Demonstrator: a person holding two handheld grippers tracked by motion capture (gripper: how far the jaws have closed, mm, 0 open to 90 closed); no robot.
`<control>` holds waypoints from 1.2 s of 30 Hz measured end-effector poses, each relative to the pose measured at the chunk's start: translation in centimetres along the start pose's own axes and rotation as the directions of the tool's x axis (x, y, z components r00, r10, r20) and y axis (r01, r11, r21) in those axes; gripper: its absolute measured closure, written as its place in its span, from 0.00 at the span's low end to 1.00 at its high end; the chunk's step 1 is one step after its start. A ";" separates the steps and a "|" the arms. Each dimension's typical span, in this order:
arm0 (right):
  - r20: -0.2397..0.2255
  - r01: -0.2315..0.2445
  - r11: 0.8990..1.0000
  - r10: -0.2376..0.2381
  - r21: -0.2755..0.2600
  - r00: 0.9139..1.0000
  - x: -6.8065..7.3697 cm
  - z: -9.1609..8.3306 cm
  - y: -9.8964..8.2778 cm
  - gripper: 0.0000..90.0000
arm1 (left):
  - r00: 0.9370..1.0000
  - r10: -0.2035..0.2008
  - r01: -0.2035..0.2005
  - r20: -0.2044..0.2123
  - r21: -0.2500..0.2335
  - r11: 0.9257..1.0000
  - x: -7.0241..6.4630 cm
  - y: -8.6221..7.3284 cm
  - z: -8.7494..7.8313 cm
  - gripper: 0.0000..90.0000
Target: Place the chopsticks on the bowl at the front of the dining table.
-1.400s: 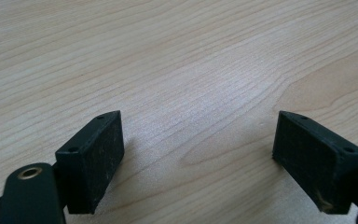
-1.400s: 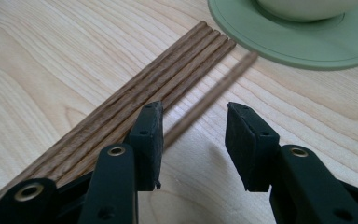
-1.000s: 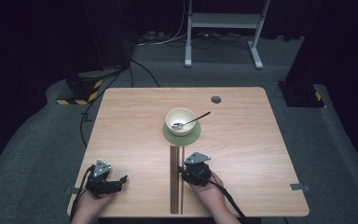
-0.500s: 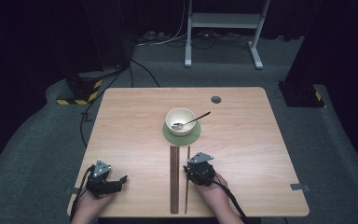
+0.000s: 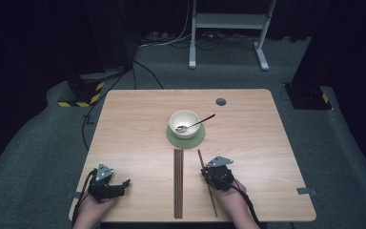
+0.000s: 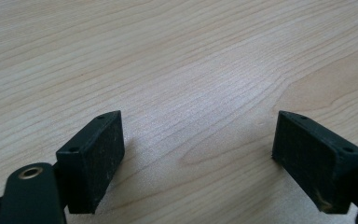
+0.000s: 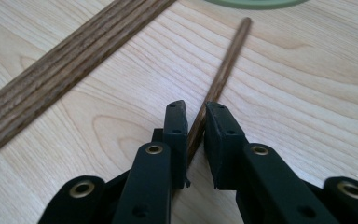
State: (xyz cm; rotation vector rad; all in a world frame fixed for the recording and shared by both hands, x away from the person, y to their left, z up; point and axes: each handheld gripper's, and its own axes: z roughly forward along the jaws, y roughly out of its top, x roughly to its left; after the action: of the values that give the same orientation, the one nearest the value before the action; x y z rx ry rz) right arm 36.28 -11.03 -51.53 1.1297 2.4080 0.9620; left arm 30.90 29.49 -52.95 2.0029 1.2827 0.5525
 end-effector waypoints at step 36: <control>0.014 0.019 0.999 -0.019 0.046 1.000 -0.4 -1.0 -0.5 0.93 | 1.000 0.003 -0.003 0.002 0.000 1.000 0.0 0.0 0.0 0.19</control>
State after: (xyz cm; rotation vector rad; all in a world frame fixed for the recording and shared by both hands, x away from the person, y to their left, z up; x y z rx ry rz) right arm 35.76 -11.99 -51.12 1.1237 2.4368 0.8937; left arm 30.89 29.52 -52.95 2.0045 1.2789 0.5518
